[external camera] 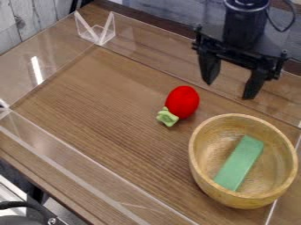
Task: Put the green stick in the brown bowl
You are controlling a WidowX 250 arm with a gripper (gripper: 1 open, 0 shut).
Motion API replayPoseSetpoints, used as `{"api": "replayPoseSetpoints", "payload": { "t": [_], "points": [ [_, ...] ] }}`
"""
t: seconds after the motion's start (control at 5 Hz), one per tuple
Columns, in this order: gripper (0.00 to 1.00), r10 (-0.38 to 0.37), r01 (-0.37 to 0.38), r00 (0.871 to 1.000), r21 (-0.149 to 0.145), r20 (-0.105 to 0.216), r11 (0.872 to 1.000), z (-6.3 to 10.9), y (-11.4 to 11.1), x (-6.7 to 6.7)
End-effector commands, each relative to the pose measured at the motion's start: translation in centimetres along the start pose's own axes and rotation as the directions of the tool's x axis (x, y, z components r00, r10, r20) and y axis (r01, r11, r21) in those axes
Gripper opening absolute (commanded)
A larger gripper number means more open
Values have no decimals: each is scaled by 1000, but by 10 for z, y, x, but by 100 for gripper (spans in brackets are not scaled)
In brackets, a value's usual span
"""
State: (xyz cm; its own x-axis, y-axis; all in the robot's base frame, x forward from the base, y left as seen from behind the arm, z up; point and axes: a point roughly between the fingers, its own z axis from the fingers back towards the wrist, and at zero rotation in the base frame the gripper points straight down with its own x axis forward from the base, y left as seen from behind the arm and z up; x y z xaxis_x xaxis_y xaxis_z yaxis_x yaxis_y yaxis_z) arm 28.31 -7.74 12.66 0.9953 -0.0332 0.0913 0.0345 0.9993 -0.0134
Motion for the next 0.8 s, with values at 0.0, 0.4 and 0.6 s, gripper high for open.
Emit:
{"api": "replayPoseSetpoints", "payload": {
  "t": [0.0, 0.4, 0.6],
  "points": [
    [100, -15, 16, 999, -23, 44, 1000, 17, -2, -1],
    [100, -19, 21, 999, -44, 46, 999, 24, -5, -3],
    [100, -8, 11, 999, -51, 46, 999, 28, -7, -2]
  ]
}}
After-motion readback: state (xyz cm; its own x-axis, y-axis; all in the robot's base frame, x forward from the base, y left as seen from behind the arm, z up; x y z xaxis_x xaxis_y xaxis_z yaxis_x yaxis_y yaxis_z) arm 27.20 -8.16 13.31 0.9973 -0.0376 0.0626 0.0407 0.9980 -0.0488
